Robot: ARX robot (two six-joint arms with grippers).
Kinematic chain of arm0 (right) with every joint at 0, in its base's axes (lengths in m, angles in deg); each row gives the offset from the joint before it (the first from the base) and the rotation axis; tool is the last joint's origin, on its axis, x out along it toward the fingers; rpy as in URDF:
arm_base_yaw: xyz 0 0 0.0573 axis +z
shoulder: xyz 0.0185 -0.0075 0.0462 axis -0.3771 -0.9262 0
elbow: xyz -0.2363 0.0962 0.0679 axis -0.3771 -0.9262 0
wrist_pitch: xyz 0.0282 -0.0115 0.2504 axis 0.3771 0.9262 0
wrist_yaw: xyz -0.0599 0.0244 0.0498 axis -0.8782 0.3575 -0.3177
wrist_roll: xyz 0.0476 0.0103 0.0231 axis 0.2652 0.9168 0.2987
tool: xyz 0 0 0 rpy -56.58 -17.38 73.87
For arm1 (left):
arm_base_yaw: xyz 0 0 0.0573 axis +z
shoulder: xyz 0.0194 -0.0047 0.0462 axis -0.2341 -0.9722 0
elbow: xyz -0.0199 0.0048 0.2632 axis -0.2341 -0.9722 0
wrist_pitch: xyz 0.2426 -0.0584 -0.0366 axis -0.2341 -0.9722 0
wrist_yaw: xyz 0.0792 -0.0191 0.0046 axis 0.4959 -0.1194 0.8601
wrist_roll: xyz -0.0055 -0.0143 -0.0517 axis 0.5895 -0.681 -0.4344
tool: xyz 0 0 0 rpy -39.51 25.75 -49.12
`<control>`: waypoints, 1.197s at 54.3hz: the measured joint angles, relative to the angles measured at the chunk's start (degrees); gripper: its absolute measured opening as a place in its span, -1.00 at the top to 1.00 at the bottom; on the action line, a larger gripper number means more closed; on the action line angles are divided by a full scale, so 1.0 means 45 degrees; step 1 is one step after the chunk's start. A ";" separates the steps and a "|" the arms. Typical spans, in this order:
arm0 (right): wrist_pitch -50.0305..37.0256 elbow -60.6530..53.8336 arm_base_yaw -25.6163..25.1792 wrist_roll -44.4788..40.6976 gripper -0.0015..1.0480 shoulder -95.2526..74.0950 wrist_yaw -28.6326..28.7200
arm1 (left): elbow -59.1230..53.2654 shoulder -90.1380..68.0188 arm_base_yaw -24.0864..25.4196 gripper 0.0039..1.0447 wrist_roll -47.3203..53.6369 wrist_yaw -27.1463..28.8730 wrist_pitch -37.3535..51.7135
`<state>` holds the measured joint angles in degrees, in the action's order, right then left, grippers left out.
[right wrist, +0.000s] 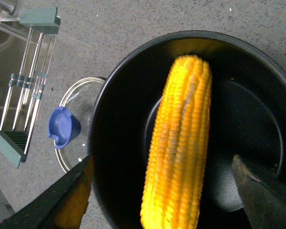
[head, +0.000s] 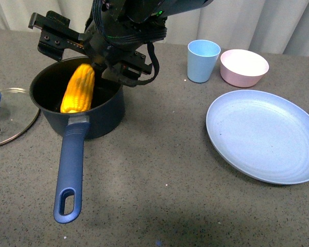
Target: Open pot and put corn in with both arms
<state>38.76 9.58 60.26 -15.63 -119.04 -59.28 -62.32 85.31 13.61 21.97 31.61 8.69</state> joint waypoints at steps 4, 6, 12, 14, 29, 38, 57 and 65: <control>-0.0277 -0.0306 -0.0058 -0.0170 -0.86 0.0083 -0.0355 | 0.0000 0.0000 0.0000 -0.88 0.0000 0.0000 0.0000; -0.0423 -0.0491 -0.0078 -0.0311 -0.84 0.0180 -0.0617 | 0.0000 0.0000 0.0000 -0.88 0.0000 0.0000 0.0000; -0.1651 -0.1588 -0.0228 -0.1064 -0.83 0.0947 -0.1923 | 0.0000 0.0000 0.0000 -0.88 0.0000 0.0000 0.0000; -0.2390 -0.2312 -0.0364 -0.1530 -0.83 0.1564 -0.2599 | 0.0000 0.0000 0.0000 -0.88 0.0000 0.0000 0.0000; -0.6795 -0.9073 -0.2220 -0.4498 -0.83 0.6800 -0.5134 | 0.0000 0.0000 0.0000 -0.88 0.0000 0.0000 0.0000; -0.7261 -1.1827 -0.3317 -0.5066 -0.83 0.8820 -0.5411 | 0.0000 0.0000 0.0000 -0.88 0.0000 0.0000 0.0000; -1.3974 -1.7218 -0.5479 -0.7538 -0.32 1.1118 -0.5722 | 0.0000 0.0005 0.0000 -0.88 0.0000 0.0005 0.0000; -1.4251 -1.8302 -0.6071 -0.8063 0.19 1.2755 -0.5100 | 0.0000 0.0000 0.0000 -0.88 0.0000 0.0000 0.0000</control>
<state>-25.37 -72.78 32.94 -51.92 -61.65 -82.23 -62.32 85.31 13.61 21.97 31.61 8.69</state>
